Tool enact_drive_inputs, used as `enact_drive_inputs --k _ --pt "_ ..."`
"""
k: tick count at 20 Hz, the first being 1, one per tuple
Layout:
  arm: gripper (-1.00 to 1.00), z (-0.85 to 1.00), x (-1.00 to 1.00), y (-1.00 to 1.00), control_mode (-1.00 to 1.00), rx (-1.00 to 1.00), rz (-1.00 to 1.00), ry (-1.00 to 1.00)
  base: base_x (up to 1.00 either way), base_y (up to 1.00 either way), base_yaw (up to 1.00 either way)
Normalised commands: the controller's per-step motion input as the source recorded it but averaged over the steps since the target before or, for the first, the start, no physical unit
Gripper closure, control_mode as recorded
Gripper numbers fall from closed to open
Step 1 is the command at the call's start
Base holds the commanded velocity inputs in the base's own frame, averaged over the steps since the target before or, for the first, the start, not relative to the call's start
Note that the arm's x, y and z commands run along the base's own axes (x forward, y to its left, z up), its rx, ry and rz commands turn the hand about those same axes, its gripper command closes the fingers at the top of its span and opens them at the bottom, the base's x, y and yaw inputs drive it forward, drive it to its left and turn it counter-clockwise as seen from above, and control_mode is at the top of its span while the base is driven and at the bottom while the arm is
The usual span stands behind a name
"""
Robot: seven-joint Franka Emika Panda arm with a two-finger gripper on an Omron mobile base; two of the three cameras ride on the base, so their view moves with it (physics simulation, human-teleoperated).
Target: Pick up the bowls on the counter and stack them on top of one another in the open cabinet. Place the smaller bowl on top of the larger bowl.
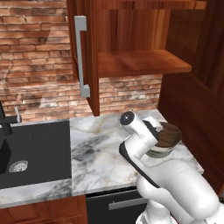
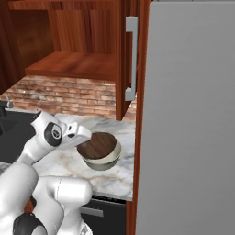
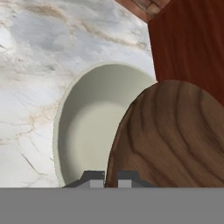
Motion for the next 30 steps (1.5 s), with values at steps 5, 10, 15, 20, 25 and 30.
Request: enact_drive_inputs --k 5,10,15,20,25,30 --pt "1.0 -0.18 0.02 0.0 -1.0 0.02 0.04 0.06 0.0 0.0 0.0" --pt "1.0 -0.2 0.0 0.0 -1.0 0.02 0.04 0.03 0.0 0.0 0.0" --pt "1.0 -0.18 0.01 0.0 -1.0 0.01 0.04 0.01 0.0 0.0 0.0" --pt "1.0 -0.09 0.03 0.0 -1.0 0.07 0.05 0.0 0.0 0.0 0.0" --pt "1.0 -0.03 0.0 -0.07 -1.0 0.09 0.05 0.0 0.0 0.0 0.0" --pt "-1.0 0.0 0.0 -0.01 -1.0 0.07 0.03 0.0 0.0 0.0 0.0"
